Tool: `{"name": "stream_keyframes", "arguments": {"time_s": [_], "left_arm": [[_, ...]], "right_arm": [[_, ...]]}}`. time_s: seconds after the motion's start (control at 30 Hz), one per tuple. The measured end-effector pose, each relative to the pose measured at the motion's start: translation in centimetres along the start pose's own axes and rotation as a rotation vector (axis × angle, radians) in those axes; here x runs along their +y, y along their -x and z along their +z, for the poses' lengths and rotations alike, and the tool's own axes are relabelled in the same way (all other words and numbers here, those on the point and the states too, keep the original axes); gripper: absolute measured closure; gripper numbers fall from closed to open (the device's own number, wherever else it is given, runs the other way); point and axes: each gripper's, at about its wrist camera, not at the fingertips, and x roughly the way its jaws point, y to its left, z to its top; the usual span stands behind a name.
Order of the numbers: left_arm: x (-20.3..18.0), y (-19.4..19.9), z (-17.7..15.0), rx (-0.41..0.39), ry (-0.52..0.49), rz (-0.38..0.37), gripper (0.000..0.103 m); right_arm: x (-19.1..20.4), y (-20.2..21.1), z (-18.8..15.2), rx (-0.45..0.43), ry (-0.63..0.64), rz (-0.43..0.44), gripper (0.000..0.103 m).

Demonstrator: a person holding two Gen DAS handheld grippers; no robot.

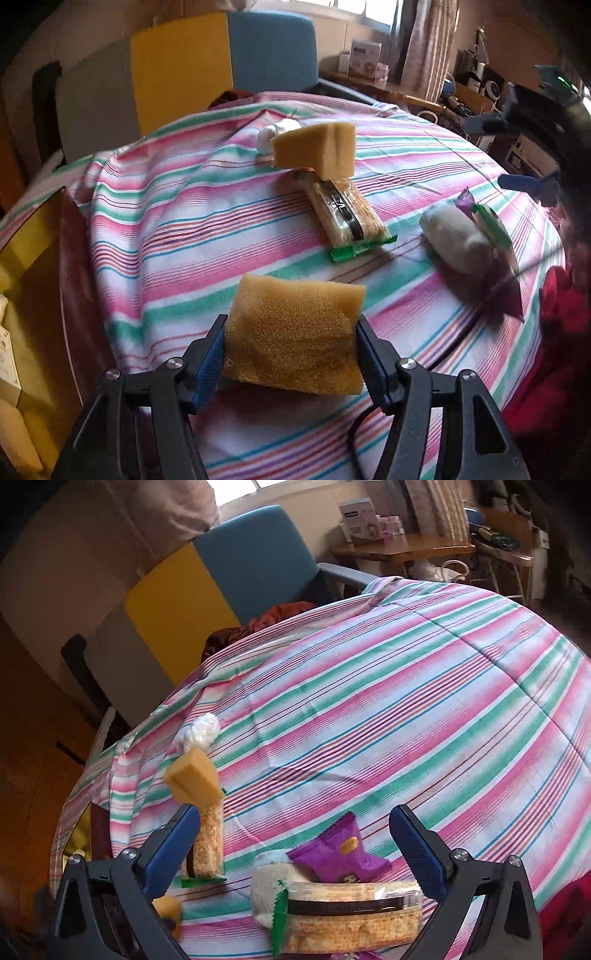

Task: Organize objects
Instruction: 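Hold the sponge with the left gripper while the right gripper grasps the cracker pack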

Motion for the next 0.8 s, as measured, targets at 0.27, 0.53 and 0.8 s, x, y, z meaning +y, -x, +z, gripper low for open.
{"name": "stream_keyframes", "arguments": {"time_s": [0.27, 0.53, 0.8], "left_arm": [[-0.1, -0.8, -0.5, -0.035, -0.041, 0.006, 0.037], [-0.1, -0.8, -0.9, -0.062, -0.042, 0.014, 0.037], [-0.3, -0.8, -1.2, -0.085, -0.054, 0.020, 0.037]], "right_arm": [[-2.3, 0.4, 0.3, -0.008, -0.114, -0.020, 0.000], [-3.3, -1.4, -0.6, 0.126, -0.185, 0.009, 0.000], [1.0, 1.4, -1.6, 0.292, 0.286, -0.090, 0.000]]}}
